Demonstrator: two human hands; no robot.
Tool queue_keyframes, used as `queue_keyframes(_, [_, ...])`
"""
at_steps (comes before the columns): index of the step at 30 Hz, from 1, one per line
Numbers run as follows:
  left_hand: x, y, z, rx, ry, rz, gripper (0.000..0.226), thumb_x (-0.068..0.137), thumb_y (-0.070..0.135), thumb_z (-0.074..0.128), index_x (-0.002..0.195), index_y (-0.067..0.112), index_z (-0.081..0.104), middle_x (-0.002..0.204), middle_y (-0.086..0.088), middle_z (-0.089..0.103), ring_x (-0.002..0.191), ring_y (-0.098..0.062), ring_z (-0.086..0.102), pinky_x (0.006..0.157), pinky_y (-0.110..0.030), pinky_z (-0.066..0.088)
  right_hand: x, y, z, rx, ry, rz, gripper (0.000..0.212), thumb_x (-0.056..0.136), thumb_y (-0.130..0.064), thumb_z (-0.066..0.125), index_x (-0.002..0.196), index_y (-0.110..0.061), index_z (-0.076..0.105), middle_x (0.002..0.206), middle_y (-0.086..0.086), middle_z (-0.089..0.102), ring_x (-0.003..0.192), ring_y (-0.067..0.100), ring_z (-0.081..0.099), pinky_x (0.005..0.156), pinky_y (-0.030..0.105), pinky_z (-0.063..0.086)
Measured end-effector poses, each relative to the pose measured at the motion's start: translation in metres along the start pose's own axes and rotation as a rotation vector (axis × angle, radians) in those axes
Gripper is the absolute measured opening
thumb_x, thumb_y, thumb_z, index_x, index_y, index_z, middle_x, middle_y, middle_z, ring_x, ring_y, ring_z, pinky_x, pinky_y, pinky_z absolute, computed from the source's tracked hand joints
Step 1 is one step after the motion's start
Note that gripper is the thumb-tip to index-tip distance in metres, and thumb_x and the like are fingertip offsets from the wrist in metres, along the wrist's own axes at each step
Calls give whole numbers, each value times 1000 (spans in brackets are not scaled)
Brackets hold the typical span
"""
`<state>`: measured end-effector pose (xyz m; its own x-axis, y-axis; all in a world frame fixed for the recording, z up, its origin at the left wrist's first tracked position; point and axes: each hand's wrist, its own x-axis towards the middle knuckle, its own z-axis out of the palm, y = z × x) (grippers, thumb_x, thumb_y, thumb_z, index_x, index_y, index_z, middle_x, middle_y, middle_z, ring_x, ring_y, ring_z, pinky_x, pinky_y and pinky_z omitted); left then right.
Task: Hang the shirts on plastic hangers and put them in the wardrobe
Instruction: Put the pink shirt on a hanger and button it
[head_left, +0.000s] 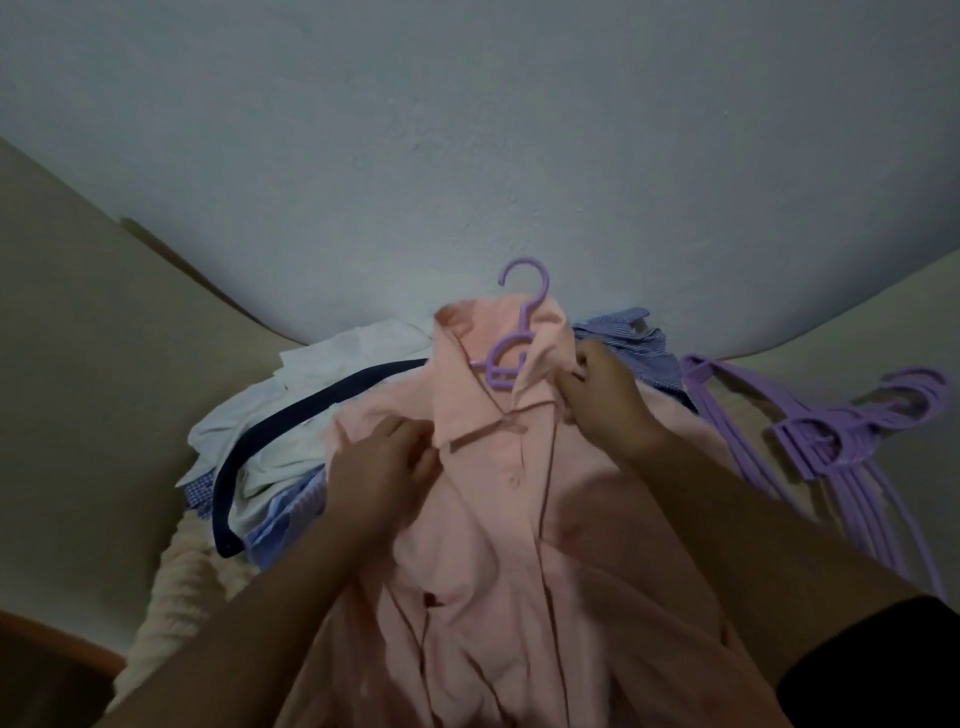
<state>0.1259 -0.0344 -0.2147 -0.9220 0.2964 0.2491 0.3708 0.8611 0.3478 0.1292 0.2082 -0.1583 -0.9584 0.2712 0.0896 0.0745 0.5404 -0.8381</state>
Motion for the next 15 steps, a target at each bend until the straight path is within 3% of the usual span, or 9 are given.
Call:
queue_keyframes(4, [57,-16,-19,46,14,-26,30,91,36,55,119,28,60,119,1,59,100,-23,61,73,-33,48,45,-34,-2,56,144,-70,28,90,-10,52,74,-25,36,75,-3,51,66,10,47,60,28,36])
queue_keyframes(7, [82,-24,-22,36,-57,-12,38,92,29,56,128,17,55,130,-4,56,118,-23,51,90,-35,44,73,-34,5,137,172,4,16,89,-8,49,80,-20,43,88,13,60,77,25,59,67,36,49])
queue_keyframes(9, [81,-22,-16,36,-129,12,37,92,27,54,124,9,58,127,-10,58,120,-27,50,95,-35,41,79,-21,12,84,149,70,9,87,-5,47,93,-11,50,97,15,61,90,29,59,76,39,48])
queue_keyframes(12, [72,-22,1,84,-149,58,46,83,33,41,111,5,66,115,-15,64,109,-32,55,95,-35,38,67,-2,18,108,79,130,35,85,3,48,119,-5,52,112,8,58,97,18,54,68,19,43])
queue_keyframes(15, [64,-22,16,91,-69,83,45,83,30,37,105,7,70,108,-12,68,102,-31,57,95,-37,37,46,14,17,129,104,89,45,84,7,48,128,-6,48,120,5,54,107,13,50,64,7,38])
